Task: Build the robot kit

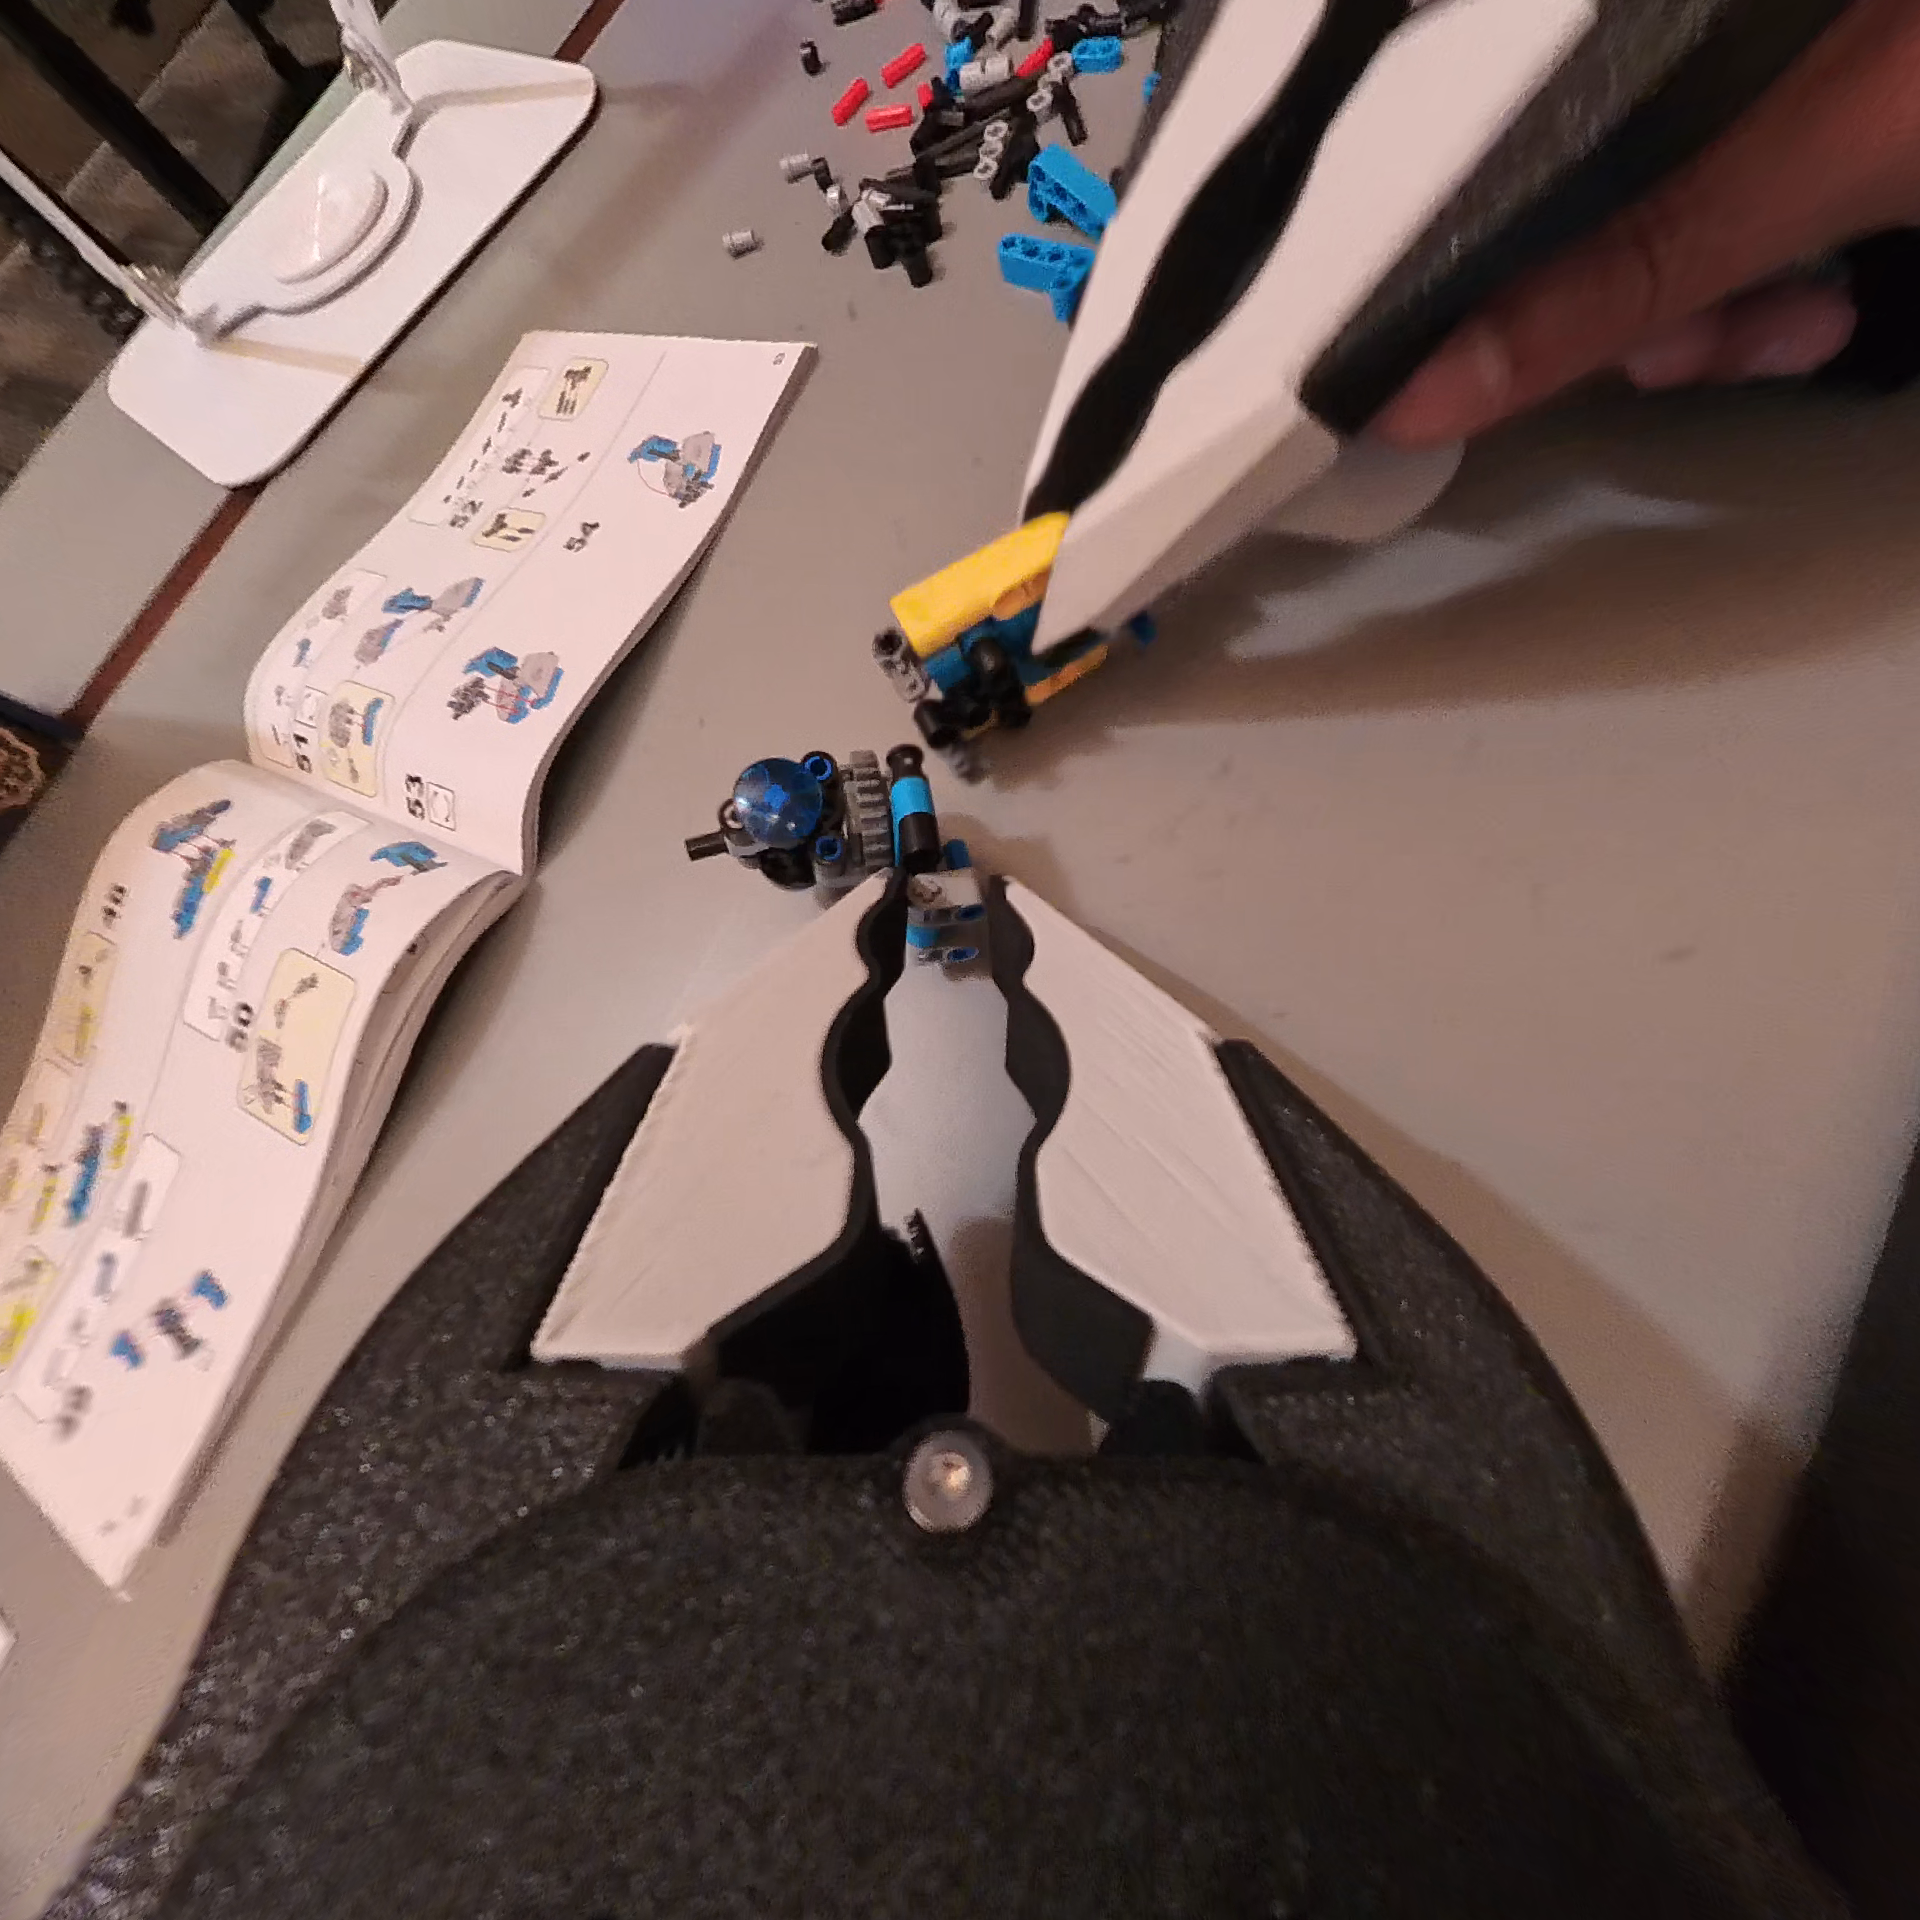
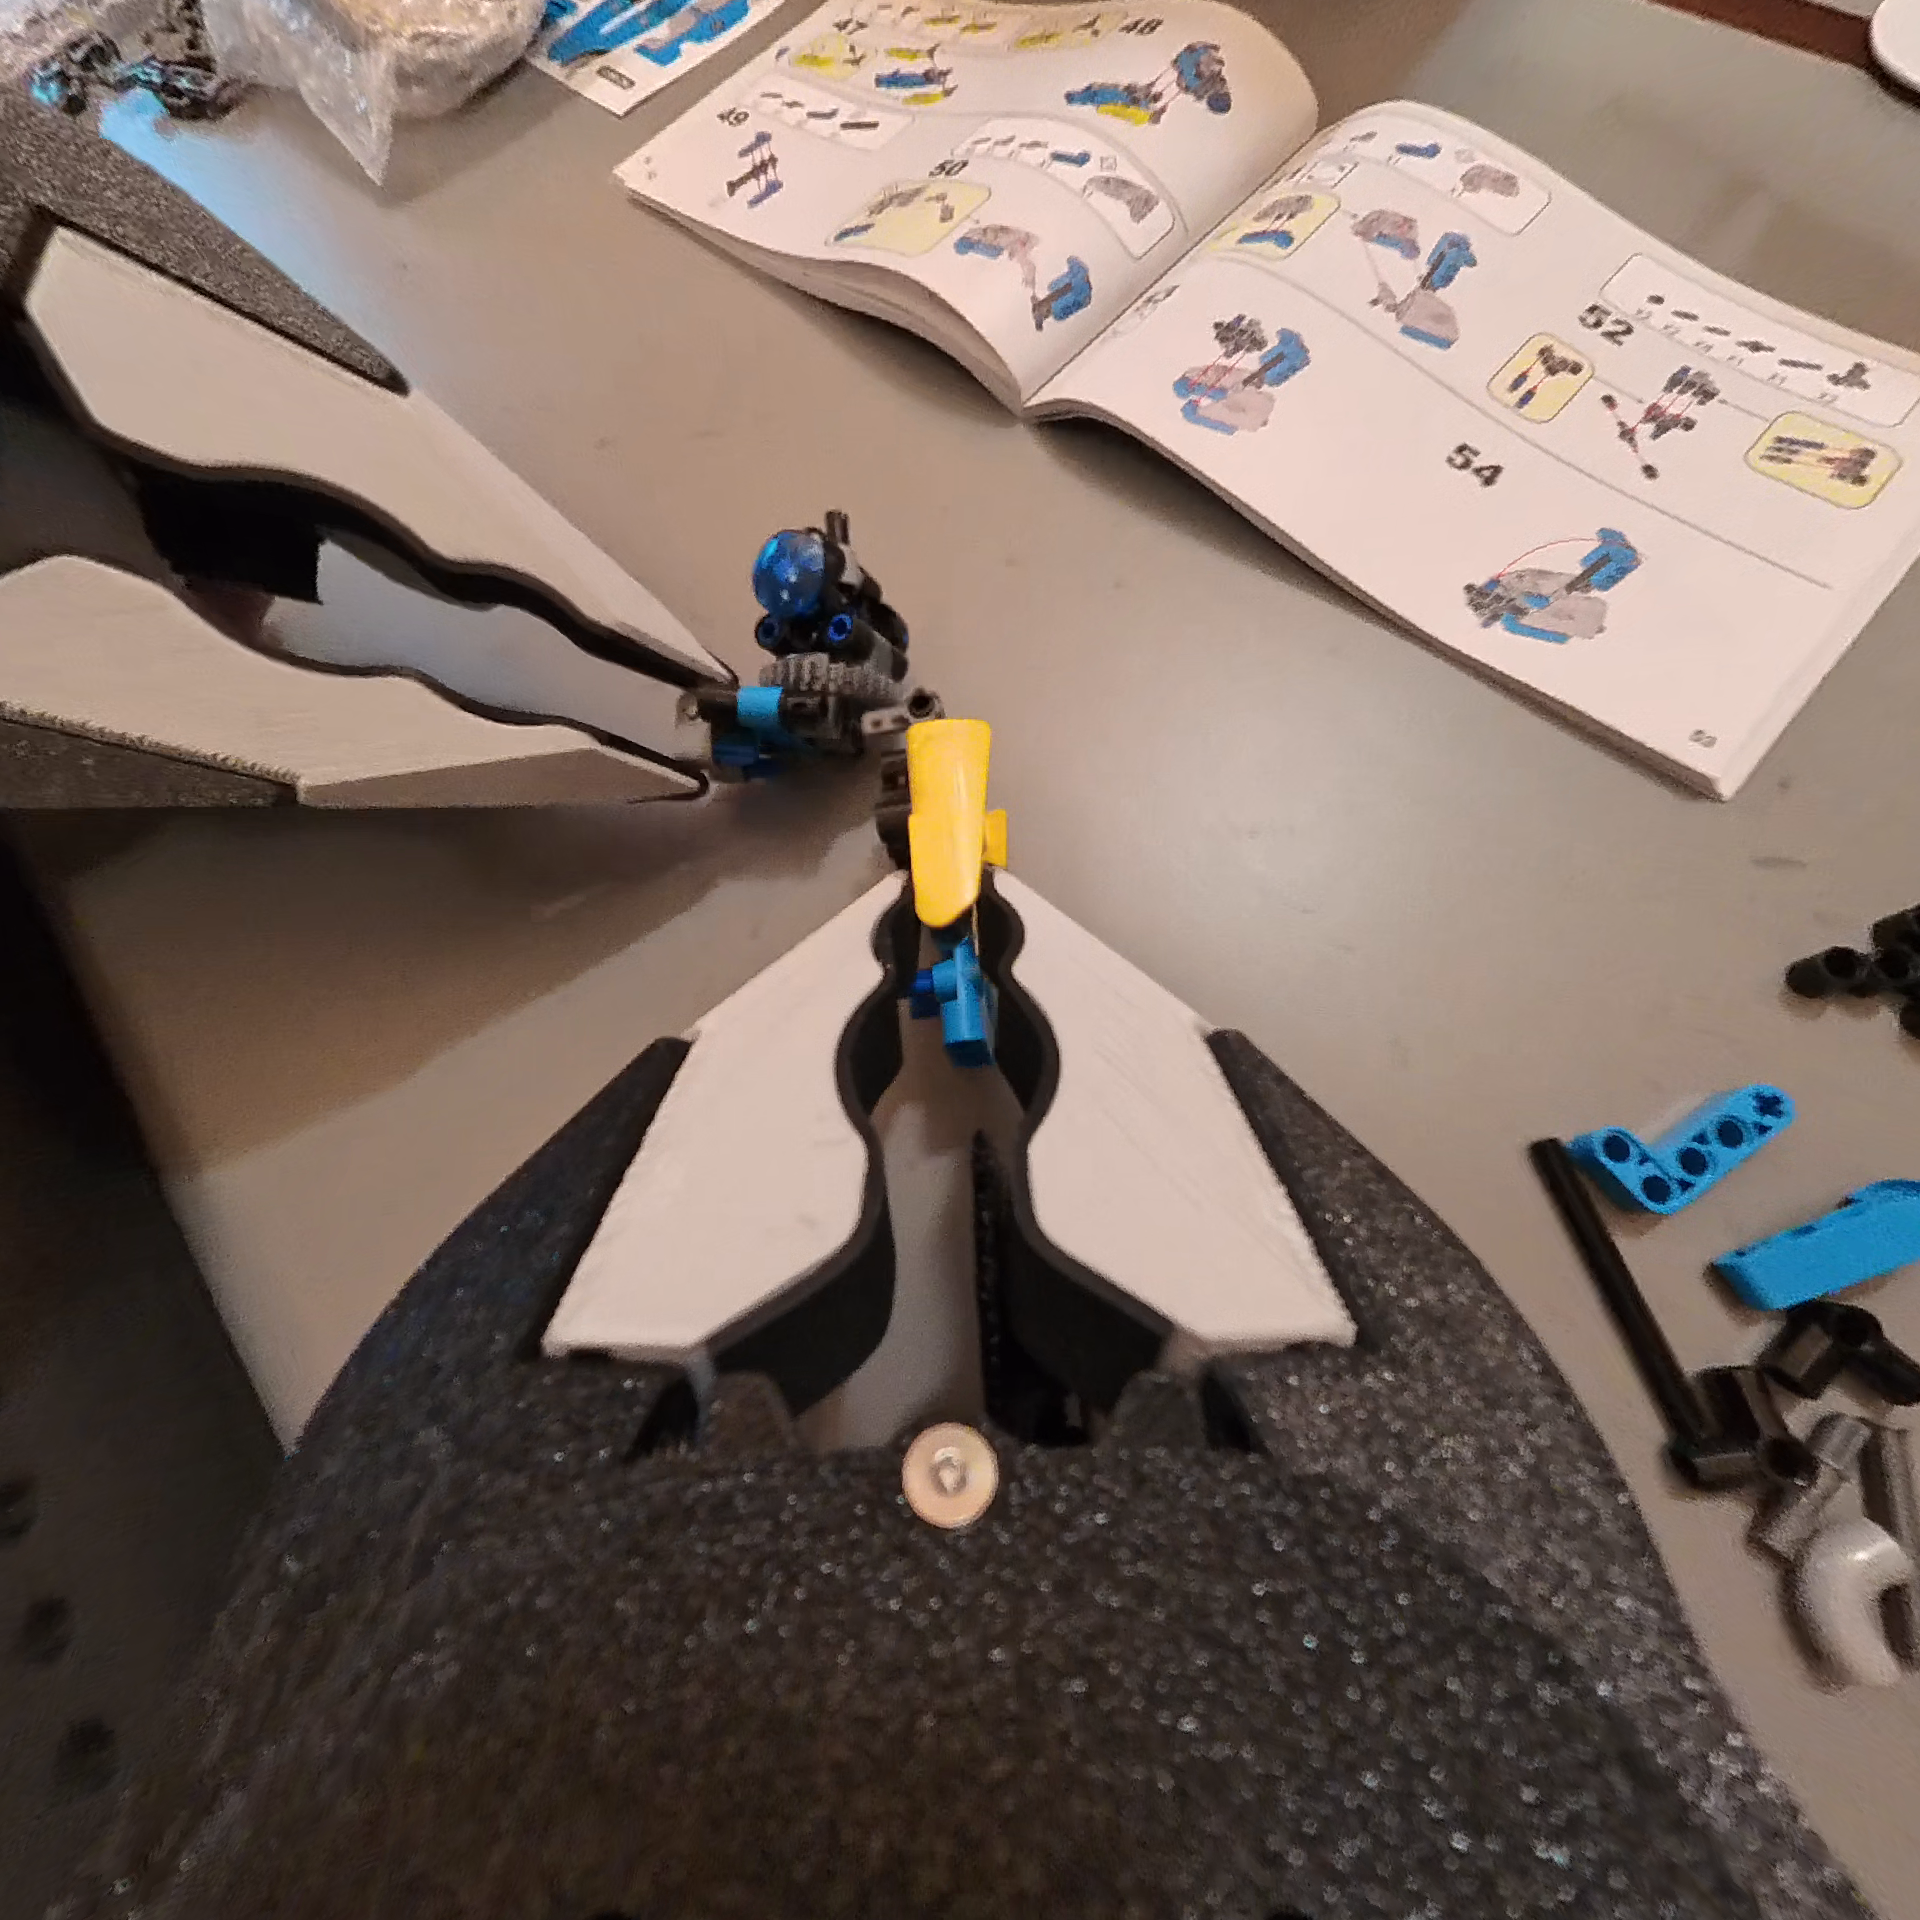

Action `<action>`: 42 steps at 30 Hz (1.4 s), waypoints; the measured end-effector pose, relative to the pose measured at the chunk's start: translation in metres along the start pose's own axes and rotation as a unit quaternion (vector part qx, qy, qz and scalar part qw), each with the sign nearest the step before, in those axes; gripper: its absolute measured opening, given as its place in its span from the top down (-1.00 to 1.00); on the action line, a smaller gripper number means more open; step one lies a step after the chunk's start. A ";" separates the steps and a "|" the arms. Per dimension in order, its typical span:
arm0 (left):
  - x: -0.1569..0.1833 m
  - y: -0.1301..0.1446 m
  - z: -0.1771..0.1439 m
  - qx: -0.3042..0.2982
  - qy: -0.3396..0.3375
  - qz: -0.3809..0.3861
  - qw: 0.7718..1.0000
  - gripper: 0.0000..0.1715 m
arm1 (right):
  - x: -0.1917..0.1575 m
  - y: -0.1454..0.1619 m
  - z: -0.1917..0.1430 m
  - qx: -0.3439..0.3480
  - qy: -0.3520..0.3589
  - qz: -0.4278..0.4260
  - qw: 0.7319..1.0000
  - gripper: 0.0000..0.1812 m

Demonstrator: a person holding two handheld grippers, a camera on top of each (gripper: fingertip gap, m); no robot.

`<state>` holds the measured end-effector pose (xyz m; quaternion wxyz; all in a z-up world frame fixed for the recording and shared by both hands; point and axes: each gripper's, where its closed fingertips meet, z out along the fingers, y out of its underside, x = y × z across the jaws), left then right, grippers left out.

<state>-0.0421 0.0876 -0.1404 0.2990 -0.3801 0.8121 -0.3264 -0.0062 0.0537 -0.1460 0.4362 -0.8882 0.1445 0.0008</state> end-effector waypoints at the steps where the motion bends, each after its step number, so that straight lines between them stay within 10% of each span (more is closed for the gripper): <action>1: 0.002 -0.001 0.001 0.004 0.012 -0.026 1.000 0.82 | -0.004 -0.001 0.002 0.002 -0.005 0.005 1.000 0.89; 9: -0.001 -0.004 0.001 0.029 0.084 -0.158 0.983 0.83 | -0.013 -0.007 0.005 0.013 -0.014 0.023 1.000 0.87; 24: -0.001 -0.003 0.001 0.028 0.090 -0.150 0.984 0.82 | -0.013 -0.013 0.010 0.027 -0.055 0.020 0.998 0.55; 42: -0.005 -0.001 0.001 0.030 0.120 -0.145 0.982 0.83 | -0.018 -0.010 0.024 -0.023 -0.077 -0.028 0.996 0.79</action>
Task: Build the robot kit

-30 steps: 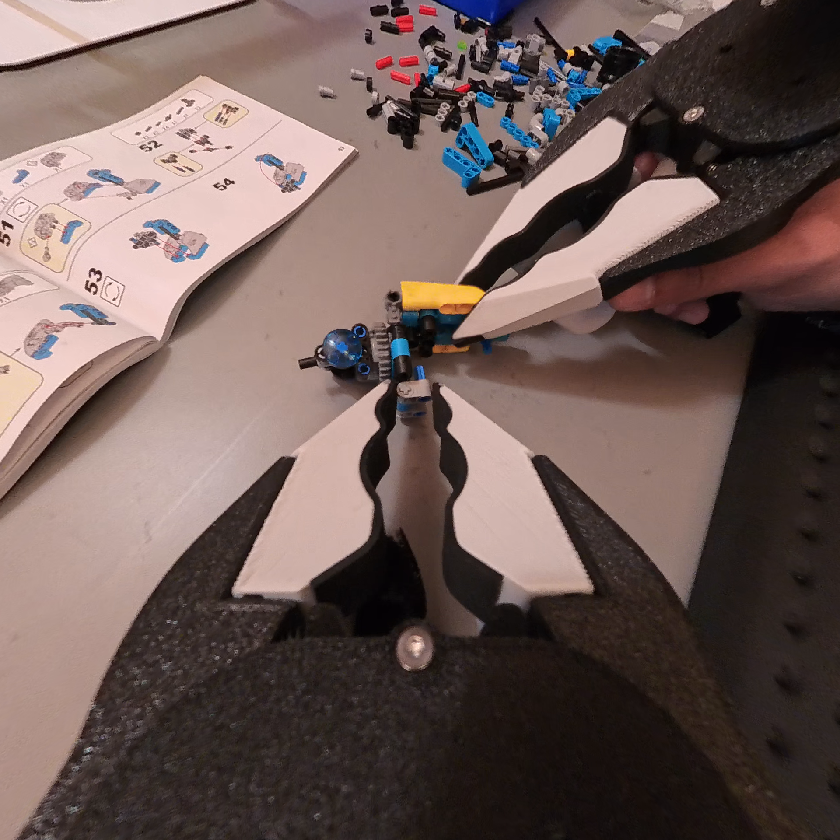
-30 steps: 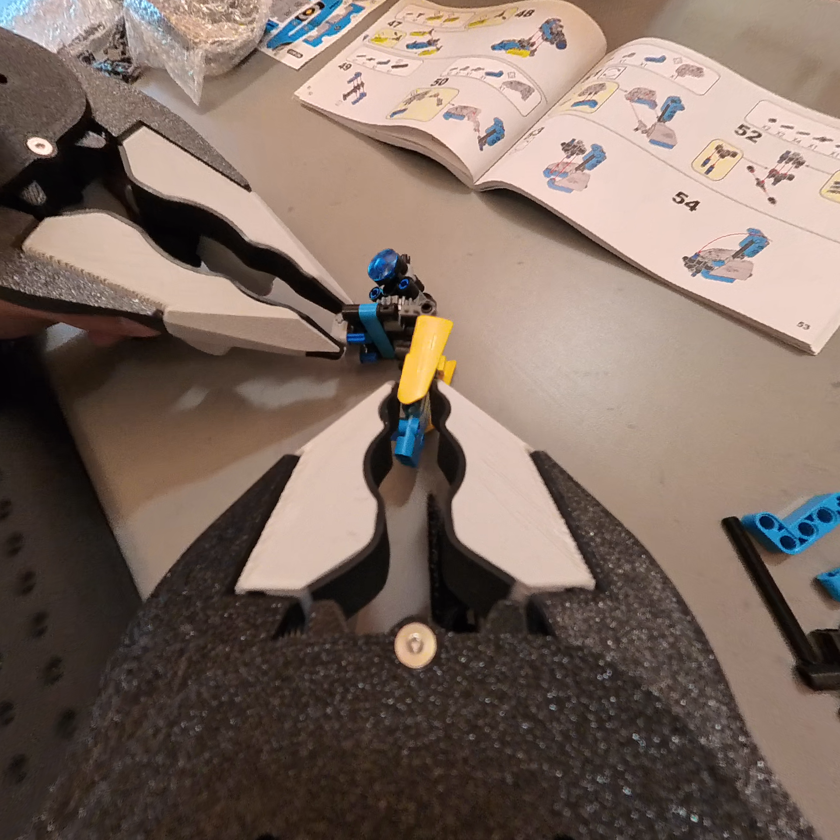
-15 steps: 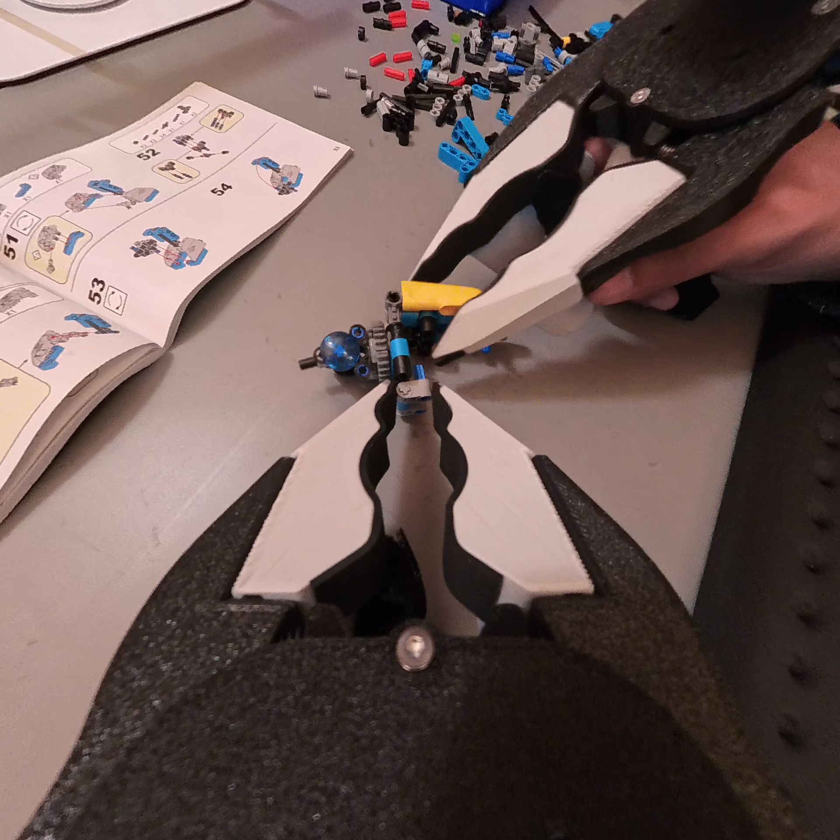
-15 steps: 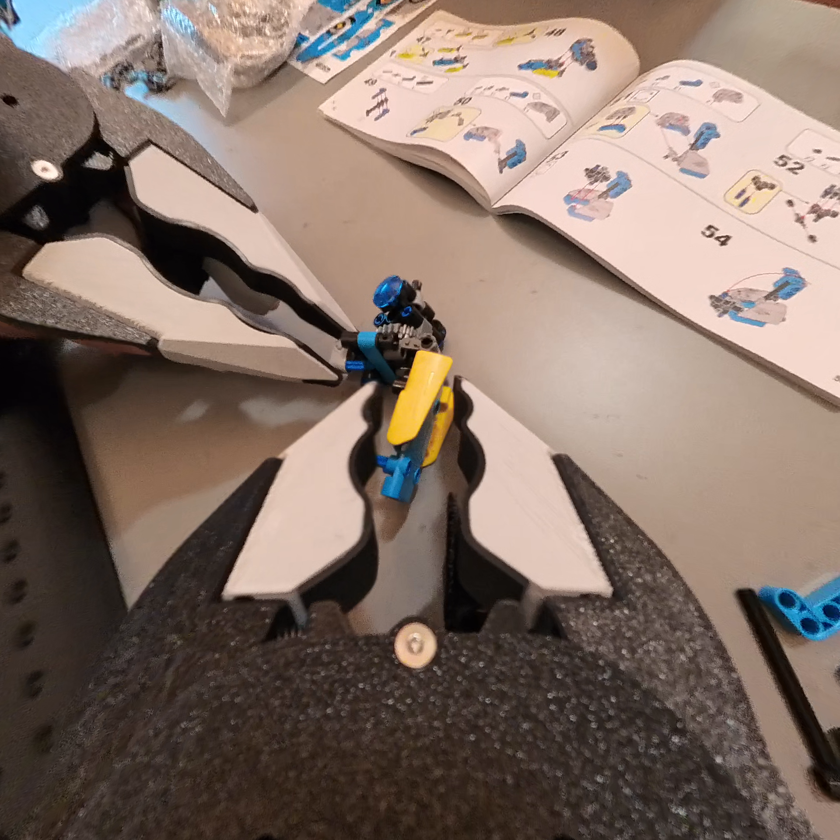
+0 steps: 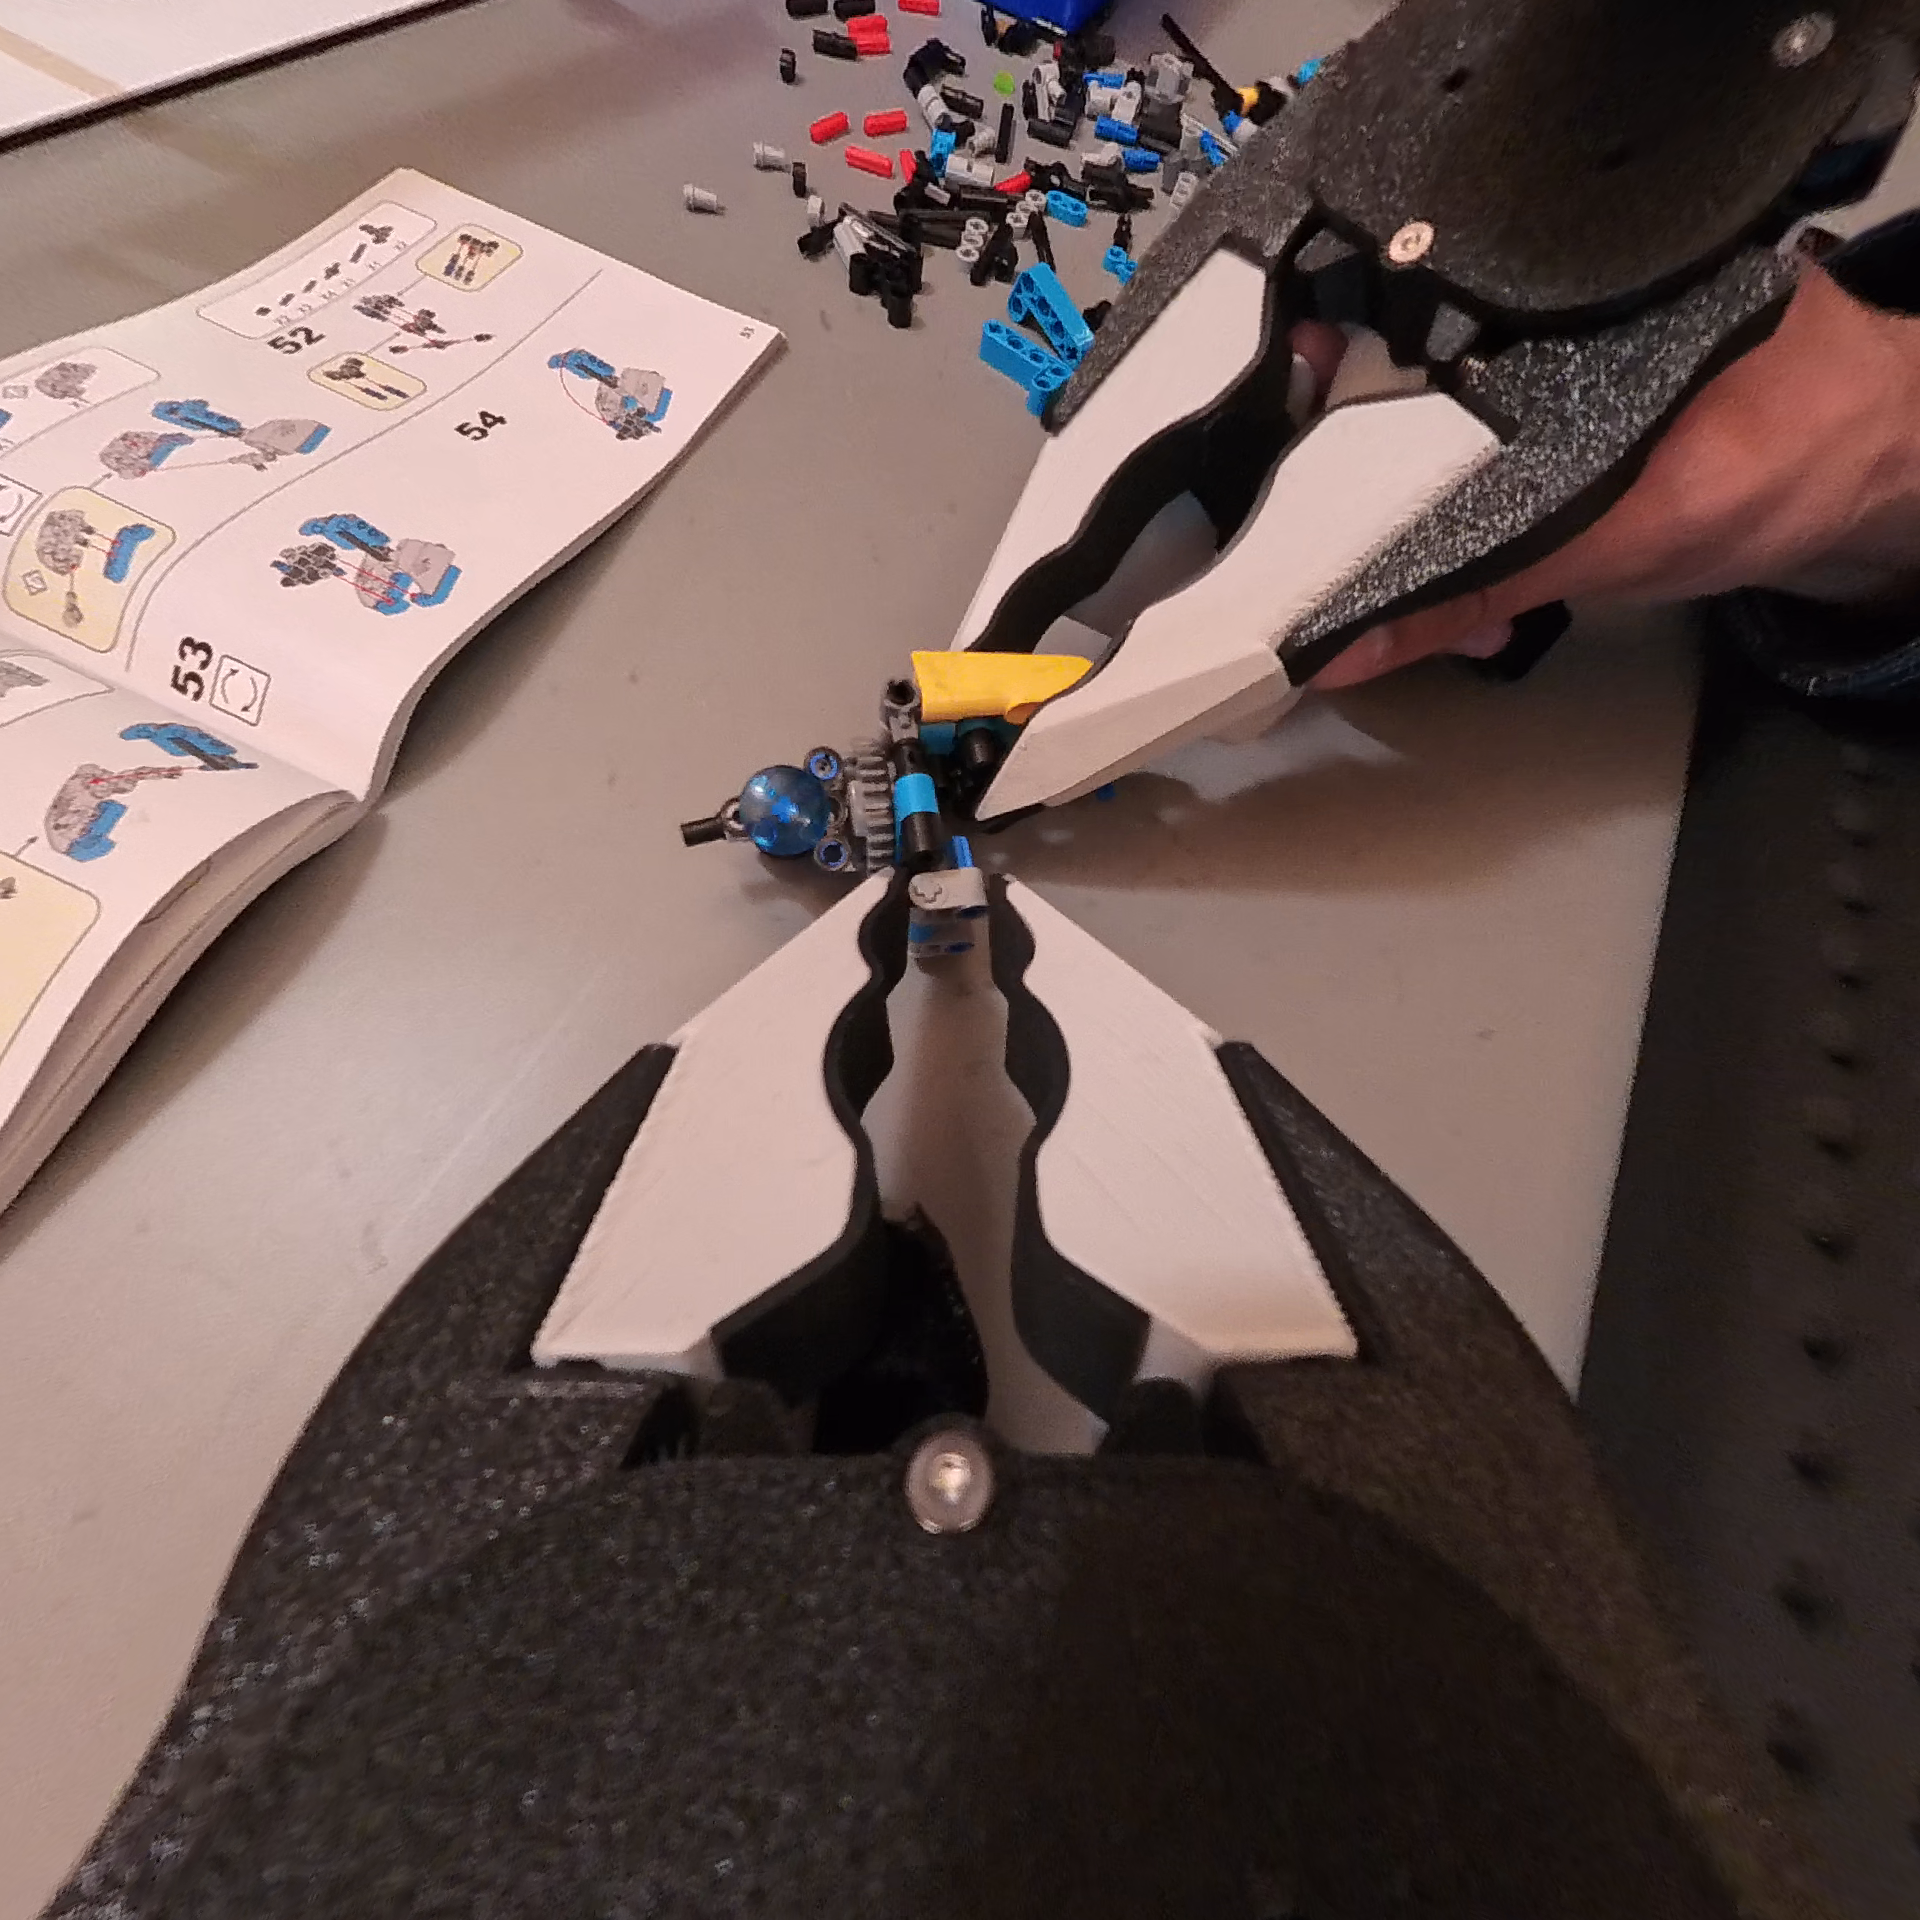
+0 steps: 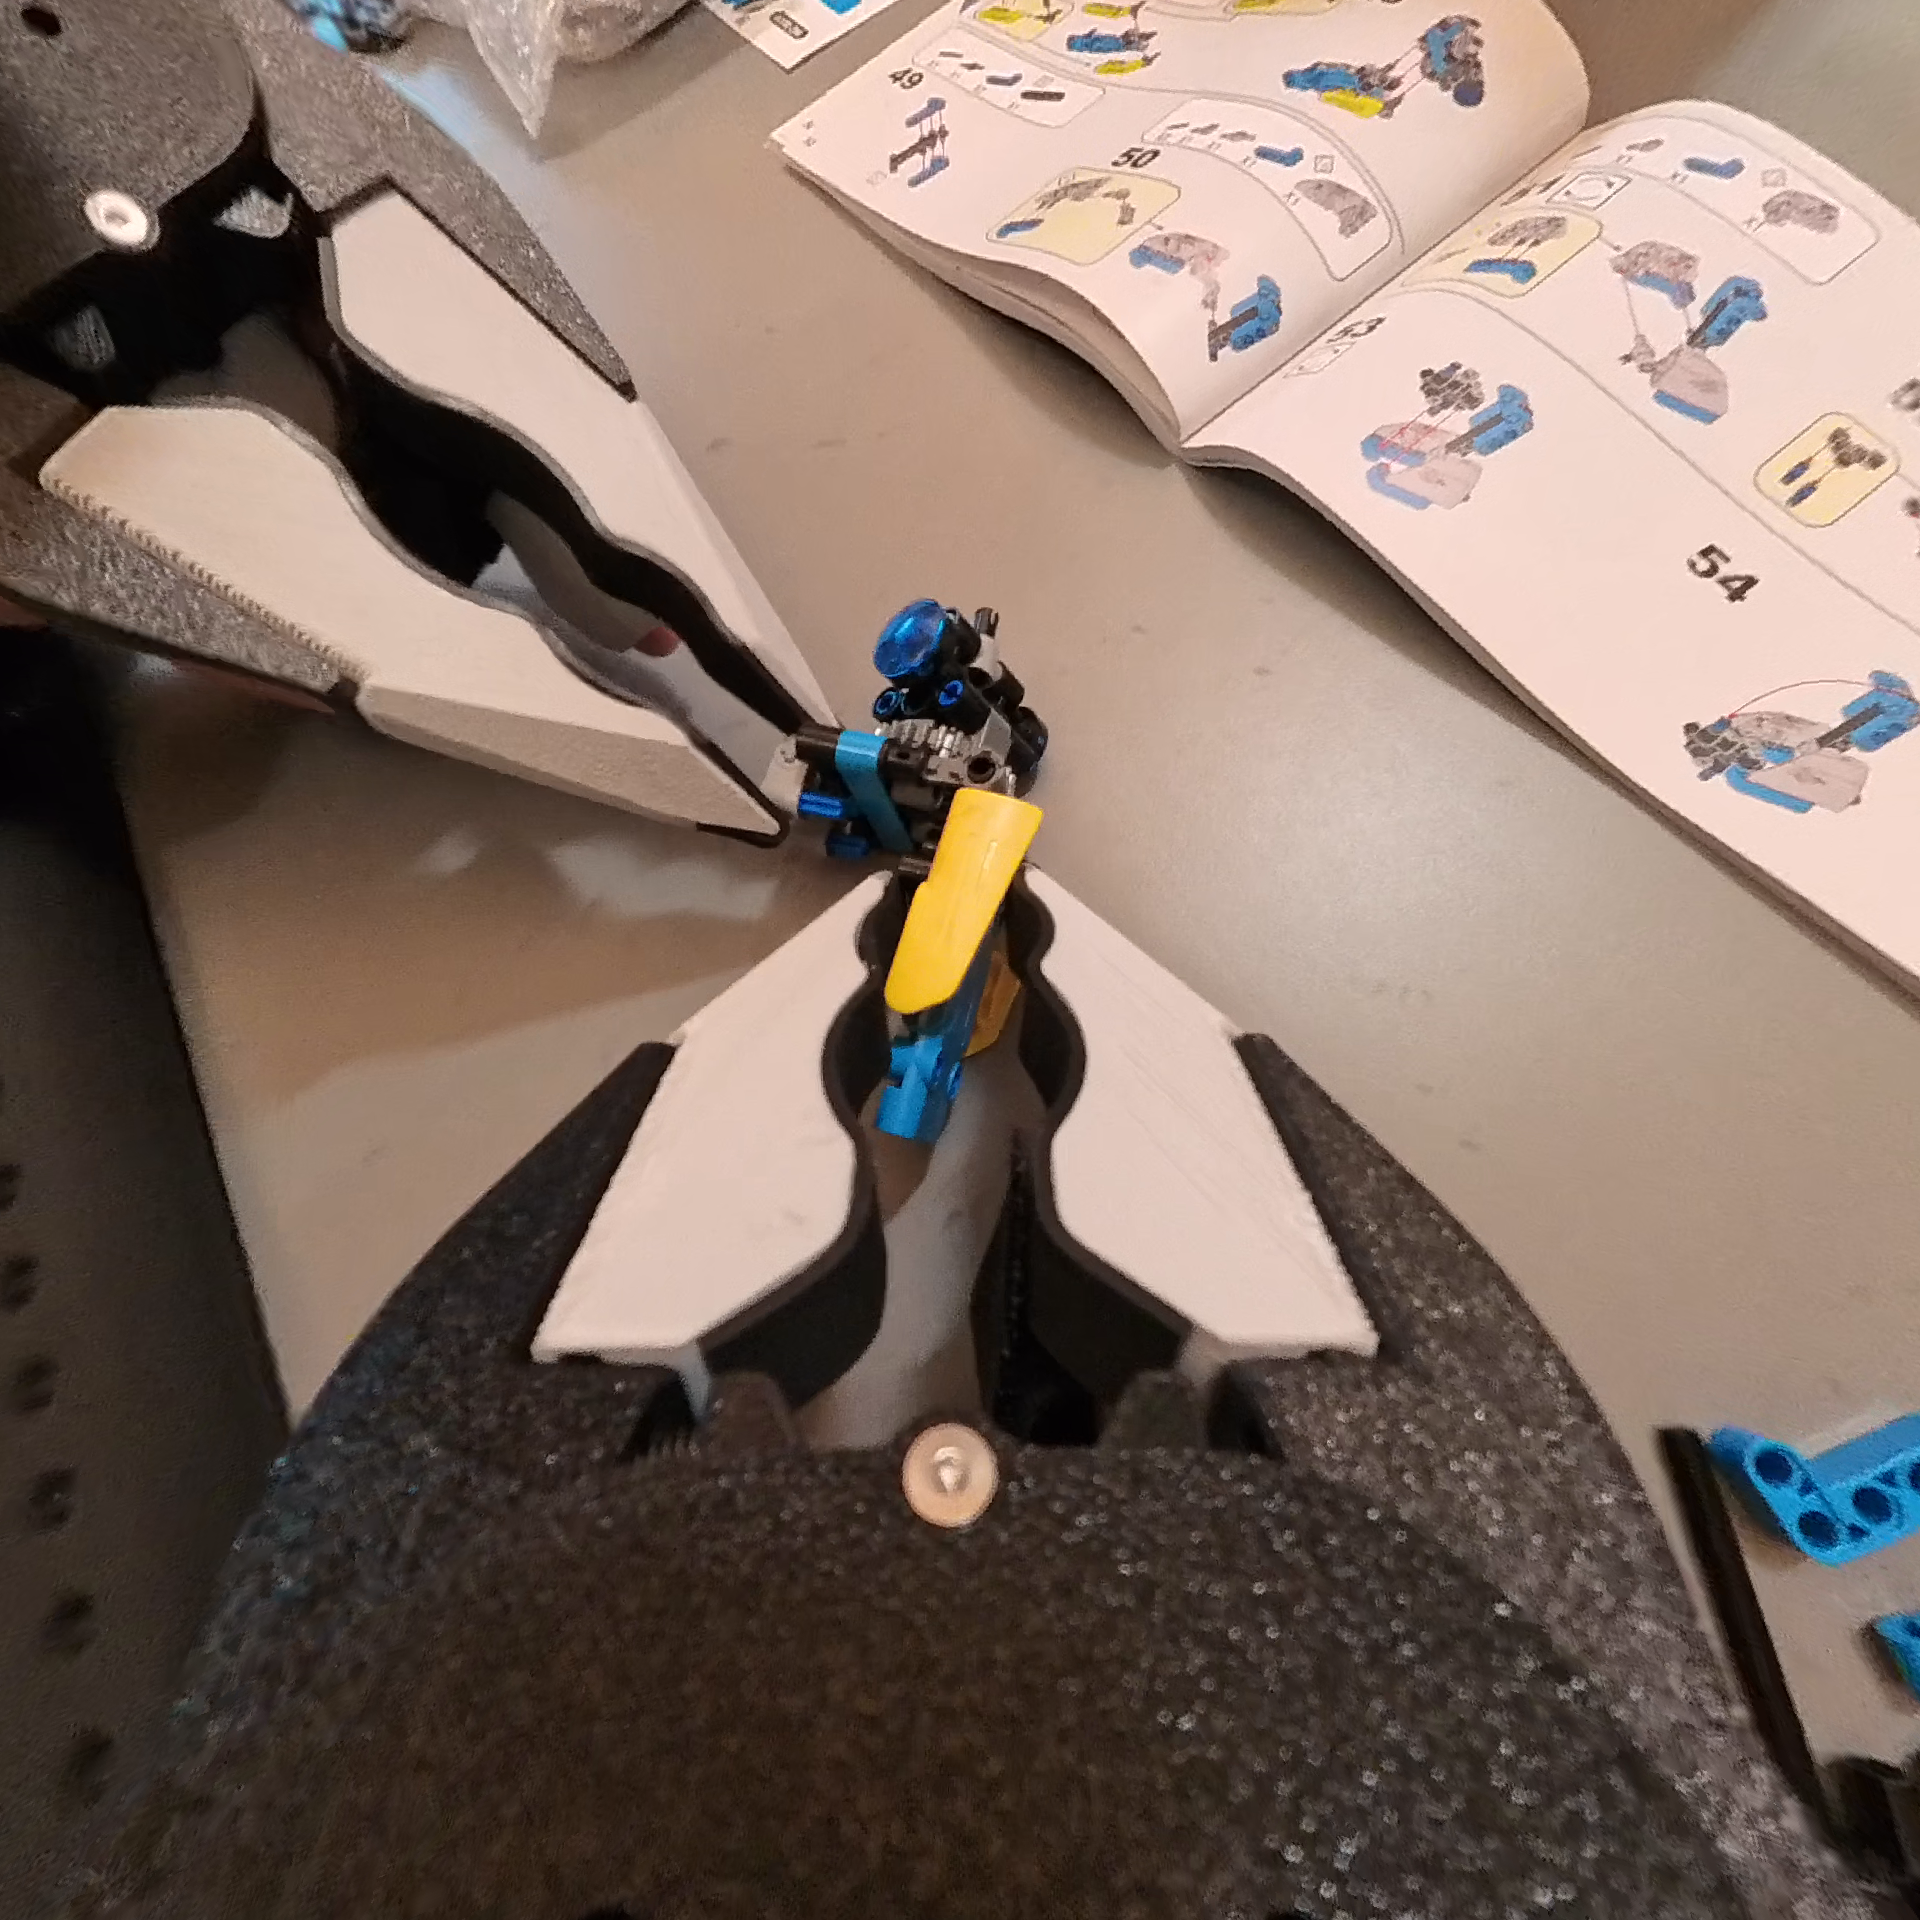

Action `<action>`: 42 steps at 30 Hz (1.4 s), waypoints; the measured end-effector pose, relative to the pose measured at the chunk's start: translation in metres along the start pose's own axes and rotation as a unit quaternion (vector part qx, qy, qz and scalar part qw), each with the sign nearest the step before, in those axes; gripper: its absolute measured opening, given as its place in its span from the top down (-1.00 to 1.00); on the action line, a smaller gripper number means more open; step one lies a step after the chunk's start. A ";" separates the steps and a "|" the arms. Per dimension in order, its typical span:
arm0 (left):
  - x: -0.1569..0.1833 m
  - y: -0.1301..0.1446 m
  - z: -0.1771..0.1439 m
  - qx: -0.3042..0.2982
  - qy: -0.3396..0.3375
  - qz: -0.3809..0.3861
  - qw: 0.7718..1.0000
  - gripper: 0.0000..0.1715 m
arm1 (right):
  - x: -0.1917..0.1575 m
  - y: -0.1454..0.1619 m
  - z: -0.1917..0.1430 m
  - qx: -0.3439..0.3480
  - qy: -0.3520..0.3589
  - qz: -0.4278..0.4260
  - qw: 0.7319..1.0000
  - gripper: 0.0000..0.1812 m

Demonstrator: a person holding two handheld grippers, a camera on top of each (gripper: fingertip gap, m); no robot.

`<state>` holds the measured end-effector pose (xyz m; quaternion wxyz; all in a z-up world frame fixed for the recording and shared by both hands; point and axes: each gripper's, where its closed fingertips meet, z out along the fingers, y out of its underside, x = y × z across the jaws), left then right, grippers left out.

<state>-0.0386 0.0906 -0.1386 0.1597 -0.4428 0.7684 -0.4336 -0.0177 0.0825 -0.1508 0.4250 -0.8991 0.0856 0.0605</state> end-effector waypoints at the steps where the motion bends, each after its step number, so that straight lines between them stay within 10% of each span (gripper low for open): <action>1: 0.000 0.000 0.000 0.000 -0.001 0.000 1.000 0.83 | 0.000 0.000 0.000 0.001 -0.010 0.014 1.000 0.79; 33: -0.001 0.002 -0.003 0.006 0.012 -0.020 1.000 0.83 | -0.004 0.001 0.002 -0.036 -0.029 -0.035 0.998 0.80; 42: -0.001 0.002 -0.003 0.007 0.006 -0.015 1.000 0.83 | -0.006 0.000 0.002 -0.027 -0.108 0.104 0.988 0.79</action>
